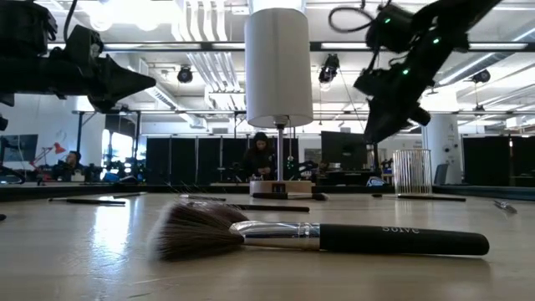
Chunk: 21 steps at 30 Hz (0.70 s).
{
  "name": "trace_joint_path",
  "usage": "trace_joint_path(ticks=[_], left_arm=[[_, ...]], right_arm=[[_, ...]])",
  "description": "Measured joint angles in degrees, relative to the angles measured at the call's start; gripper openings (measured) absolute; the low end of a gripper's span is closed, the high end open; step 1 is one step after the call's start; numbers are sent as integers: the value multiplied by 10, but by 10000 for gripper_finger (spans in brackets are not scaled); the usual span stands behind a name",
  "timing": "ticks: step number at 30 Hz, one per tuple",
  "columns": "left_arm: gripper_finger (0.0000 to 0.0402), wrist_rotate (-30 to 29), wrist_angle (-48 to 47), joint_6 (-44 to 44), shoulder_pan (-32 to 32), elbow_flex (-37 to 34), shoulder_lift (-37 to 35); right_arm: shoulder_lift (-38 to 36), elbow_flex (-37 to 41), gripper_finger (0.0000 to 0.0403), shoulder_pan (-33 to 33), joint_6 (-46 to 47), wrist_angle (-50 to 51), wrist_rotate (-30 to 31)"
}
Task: Pick & Place Makeup Brushes
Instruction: Put the brow brush into the makeup brush holder
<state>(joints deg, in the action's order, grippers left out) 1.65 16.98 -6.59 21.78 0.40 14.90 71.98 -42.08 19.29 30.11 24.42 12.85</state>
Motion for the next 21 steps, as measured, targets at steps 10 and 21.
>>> trace_joint_path(ticks=[10, 21], left_arm=[[0, -1, 0, 32, 0, 0, 4], [0, -2, 0, 33, 0, -1, 6]], right_arm=[[131, -44, 145, 54, 29, 59, -17], [205, -63, 131, 110, 25, 61, -28]])
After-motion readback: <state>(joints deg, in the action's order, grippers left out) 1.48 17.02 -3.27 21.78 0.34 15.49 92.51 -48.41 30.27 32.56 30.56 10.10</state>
